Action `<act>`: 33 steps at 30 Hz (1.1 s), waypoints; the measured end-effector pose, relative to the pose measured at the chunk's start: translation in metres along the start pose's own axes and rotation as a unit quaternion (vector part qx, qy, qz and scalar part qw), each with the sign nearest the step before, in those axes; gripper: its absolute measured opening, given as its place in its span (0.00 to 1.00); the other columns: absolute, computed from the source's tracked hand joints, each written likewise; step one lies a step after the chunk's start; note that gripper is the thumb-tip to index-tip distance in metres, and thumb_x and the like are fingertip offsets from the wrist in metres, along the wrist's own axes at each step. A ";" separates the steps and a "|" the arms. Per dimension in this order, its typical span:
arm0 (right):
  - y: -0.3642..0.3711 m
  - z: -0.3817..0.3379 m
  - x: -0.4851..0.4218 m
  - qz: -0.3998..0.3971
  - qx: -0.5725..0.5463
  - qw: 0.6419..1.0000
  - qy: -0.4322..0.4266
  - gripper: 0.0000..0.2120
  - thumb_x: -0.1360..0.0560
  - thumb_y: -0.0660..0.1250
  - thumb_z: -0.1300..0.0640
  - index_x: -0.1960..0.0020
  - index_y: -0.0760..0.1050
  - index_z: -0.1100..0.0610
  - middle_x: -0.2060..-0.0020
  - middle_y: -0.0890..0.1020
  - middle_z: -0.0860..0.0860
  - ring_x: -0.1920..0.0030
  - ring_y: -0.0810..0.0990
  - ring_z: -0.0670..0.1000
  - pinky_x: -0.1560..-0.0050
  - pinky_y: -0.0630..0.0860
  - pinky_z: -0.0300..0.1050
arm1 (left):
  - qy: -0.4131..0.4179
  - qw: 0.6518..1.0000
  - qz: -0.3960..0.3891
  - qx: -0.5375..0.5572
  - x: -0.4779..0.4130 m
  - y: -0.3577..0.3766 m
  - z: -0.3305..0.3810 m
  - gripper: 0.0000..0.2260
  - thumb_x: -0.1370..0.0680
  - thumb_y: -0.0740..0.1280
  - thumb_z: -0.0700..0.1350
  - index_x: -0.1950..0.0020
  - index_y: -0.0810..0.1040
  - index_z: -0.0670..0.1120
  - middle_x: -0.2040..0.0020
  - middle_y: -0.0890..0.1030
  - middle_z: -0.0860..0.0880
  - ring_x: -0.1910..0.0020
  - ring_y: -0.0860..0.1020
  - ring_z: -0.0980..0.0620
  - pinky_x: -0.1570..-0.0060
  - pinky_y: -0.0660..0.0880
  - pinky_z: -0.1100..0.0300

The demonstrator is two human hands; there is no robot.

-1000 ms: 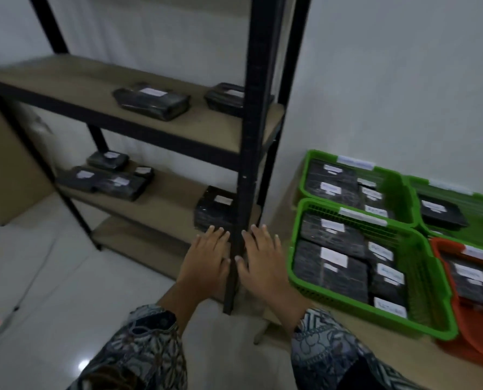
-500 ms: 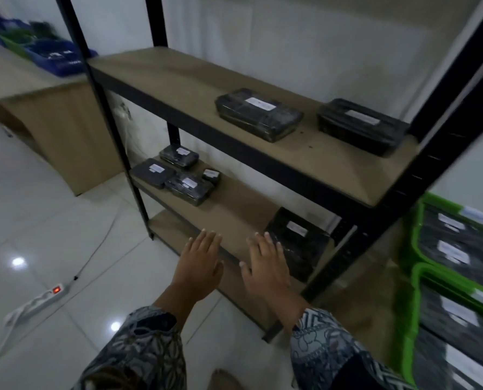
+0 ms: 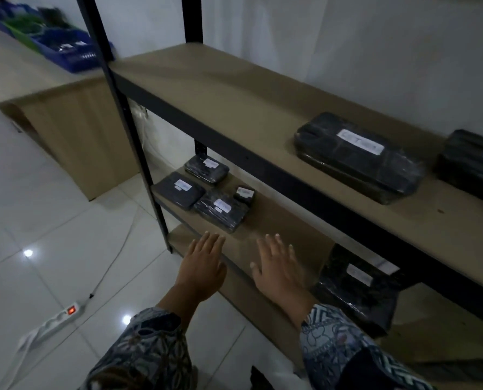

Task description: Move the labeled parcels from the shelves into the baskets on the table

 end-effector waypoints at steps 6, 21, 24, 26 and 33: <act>0.028 -0.034 -0.070 0.006 0.003 0.996 0.084 0.29 0.20 0.53 0.47 0.23 0.49 0.52 0.23 0.50 0.52 0.23 0.43 0.54 0.25 0.44 0.57 | 0.053 0.998 -0.044 -0.002 -0.065 0.005 -0.082 0.27 0.20 0.55 0.52 0.23 0.50 0.47 0.23 0.52 0.47 0.24 0.46 0.48 0.26 0.45 0.49; 0.086 -0.049 -0.195 0.056 -0.040 0.961 0.268 0.25 0.19 0.51 0.44 0.24 0.50 0.41 0.24 0.53 0.55 0.25 0.52 0.61 0.29 0.57 0.56 | 0.196 0.980 -0.025 0.021 -0.171 0.066 -0.195 0.26 0.25 0.59 0.49 0.28 0.65 0.42 0.30 0.69 0.43 0.29 0.64 0.43 0.31 0.61 0.47; 0.110 -0.035 -0.219 0.058 -0.070 0.953 0.289 0.25 0.20 0.50 0.41 0.25 0.48 0.37 0.24 0.51 0.58 0.25 0.50 0.63 0.29 0.57 0.58 | 0.203 0.978 -0.016 0.039 -0.178 0.099 -0.201 0.27 0.26 0.64 0.47 0.28 0.64 0.42 0.29 0.68 0.42 0.29 0.64 0.42 0.31 0.62 0.45; 0.128 -0.024 -0.233 0.075 -0.105 0.944 0.305 0.25 0.21 0.50 0.38 0.26 0.47 0.35 0.24 0.51 0.61 0.25 0.49 0.64 0.29 0.57 0.59 | 0.205 0.977 0.007 0.051 -0.180 0.117 -0.206 0.28 0.26 0.66 0.46 0.28 0.63 0.42 0.28 0.66 0.42 0.29 0.64 0.42 0.32 0.64 0.44; 0.182 -0.001 -0.248 0.162 -0.341 0.899 0.220 0.28 0.25 0.60 0.36 0.28 0.55 0.32 0.29 0.66 0.55 0.31 0.67 0.57 0.34 0.70 0.52 | 0.229 0.964 0.069 0.120 -0.182 0.163 -0.218 0.28 0.24 0.56 0.47 0.25 0.58 0.41 0.24 0.55 0.43 0.26 0.56 0.47 0.31 0.62 0.49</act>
Point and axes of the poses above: each hand's wrist, its own x-axis away from the middle knuckle, its own y-axis out of the palm, z = x × y, the point moved 3 cm from there along -x, towards the middle knuckle
